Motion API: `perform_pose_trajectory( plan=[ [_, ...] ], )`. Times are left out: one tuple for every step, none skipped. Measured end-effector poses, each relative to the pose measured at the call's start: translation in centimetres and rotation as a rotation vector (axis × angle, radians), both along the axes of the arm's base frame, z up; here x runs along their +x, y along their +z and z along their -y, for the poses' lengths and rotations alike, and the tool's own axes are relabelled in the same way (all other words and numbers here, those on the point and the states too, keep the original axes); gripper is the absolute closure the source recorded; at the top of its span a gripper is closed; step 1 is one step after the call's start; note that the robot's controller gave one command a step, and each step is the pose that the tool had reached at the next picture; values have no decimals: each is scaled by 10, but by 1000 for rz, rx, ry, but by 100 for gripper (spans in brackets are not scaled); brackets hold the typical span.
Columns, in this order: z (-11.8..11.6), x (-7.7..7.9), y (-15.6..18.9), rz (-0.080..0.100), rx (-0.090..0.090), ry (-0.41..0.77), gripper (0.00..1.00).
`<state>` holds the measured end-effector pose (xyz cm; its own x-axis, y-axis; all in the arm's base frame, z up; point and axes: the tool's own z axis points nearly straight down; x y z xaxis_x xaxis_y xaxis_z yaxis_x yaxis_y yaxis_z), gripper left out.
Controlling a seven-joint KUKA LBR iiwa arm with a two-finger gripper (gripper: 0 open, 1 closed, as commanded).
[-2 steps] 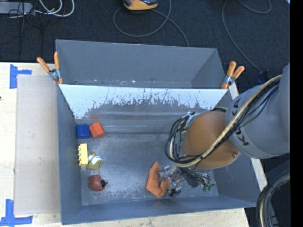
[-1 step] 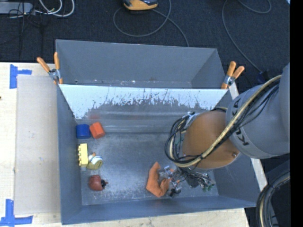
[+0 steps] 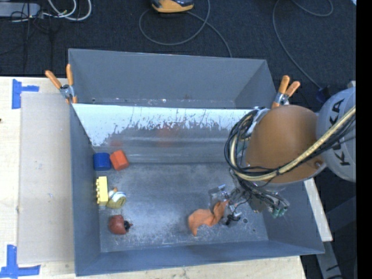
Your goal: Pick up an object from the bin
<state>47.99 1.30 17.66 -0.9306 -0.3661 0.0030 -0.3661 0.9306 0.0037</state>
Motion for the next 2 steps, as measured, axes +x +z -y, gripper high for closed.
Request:
perform_pose_trajectory(
  plan=[
    [0,0,0,0,0,-1,100],
    [6,-6,118,0,0,-47,100]
  ],
)
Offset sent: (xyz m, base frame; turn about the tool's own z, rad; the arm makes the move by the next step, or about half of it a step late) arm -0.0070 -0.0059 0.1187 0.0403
